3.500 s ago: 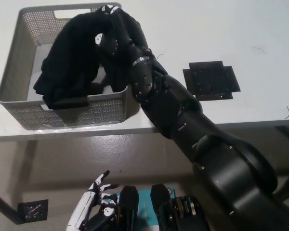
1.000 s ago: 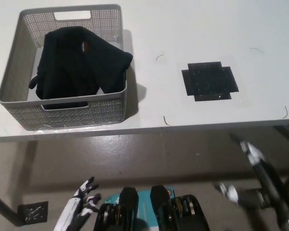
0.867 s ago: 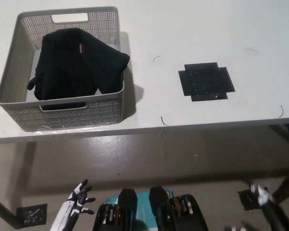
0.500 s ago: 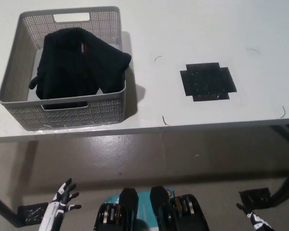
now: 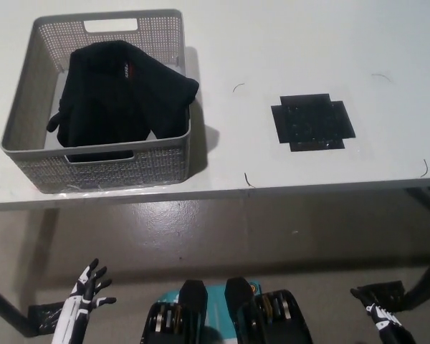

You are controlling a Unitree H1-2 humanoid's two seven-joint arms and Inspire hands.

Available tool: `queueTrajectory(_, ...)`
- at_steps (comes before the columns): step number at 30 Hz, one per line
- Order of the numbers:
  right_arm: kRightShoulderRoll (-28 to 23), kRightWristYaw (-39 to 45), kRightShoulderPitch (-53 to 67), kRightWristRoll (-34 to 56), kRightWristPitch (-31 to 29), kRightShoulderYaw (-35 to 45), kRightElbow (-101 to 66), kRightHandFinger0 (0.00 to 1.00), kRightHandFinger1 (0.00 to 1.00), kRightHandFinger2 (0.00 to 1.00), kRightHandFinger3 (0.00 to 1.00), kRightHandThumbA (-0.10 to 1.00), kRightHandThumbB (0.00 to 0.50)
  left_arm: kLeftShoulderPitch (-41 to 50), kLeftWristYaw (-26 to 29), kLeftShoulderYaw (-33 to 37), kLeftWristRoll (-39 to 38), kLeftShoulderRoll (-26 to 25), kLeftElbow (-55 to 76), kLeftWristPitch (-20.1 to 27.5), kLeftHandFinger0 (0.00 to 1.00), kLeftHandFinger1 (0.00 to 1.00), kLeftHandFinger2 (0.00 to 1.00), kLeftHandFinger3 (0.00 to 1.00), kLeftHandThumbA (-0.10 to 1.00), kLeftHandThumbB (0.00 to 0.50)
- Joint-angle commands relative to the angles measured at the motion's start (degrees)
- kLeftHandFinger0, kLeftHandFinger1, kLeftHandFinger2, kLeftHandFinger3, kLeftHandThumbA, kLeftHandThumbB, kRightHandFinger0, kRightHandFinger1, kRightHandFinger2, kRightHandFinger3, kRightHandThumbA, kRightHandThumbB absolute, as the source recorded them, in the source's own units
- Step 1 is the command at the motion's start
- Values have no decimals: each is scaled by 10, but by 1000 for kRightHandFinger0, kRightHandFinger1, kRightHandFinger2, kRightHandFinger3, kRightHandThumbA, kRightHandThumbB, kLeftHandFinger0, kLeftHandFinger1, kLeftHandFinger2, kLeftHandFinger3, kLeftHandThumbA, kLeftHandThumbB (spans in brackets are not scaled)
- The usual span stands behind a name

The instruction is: Use the right hand to pick up a t shirt on the right hand side and place it into a contianer on the left side

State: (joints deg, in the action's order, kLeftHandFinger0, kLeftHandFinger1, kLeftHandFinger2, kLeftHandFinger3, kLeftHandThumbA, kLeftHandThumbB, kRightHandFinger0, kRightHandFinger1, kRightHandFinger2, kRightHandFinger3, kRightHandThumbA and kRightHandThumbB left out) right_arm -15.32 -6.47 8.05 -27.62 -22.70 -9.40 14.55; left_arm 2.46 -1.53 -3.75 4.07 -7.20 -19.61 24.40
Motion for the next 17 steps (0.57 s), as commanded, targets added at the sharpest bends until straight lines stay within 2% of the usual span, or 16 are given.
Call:
queueTrajectory(1, -4, -23, -14, 4, -35, 10, 1, 1000, 1000, 1000, 1000, 1000, 154, -7, 22, 5, 11, -13, 15, 25, 704, 854, 946, 1000, 1000, 258)
queueTrajectory(4, -6, -21, -17, 15, -42, 8, 4, 1000, 1000, 1000, 1000, 1000, 125, -7, 21, 8, 10, -15, 15, 25, 706, 859, 950, 1000, 1000, 266)
queueTrajectory(5, -8, -25, -17, 17, -42, 4, 5, 1000, 1000, 1000, 1000, 1000, 146, -7, 22, 9, 11, -16, 16, 25, 704, 858, 948, 1000, 1000, 259)
queueTrajectory(7, -8, -24, -18, 23, -42, 5, 5, 1000, 1000, 1000, 1000, 1000, 155, -7, 21, 9, 9, -15, 16, 25, 705, 859, 946, 1000, 1000, 262)
queueTrajectory(12, 0, -2, -15, 94, -42, 8, -1, 1000, 1000, 1000, 1000, 1000, 153, -10, 20, 13, 9, -18, 18, 25, 705, 856, 939, 1000, 1000, 282)
queueTrajectory(14, 3, 12, -16, 140, -42, 5, -3, 1000, 1000, 1000, 1000, 1000, 110, -10, 22, 13, 9, -18, 21, 25, 704, 853, 936, 1000, 1000, 268)
queueTrajectory(17, 8, 27, -16, 171, -42, 10, -3, 1000, 1000, 1000, 1000, 1000, 107, -12, 21, 13, 8, -18, 20, 25, 703, 850, 929, 1000, 1000, 262)
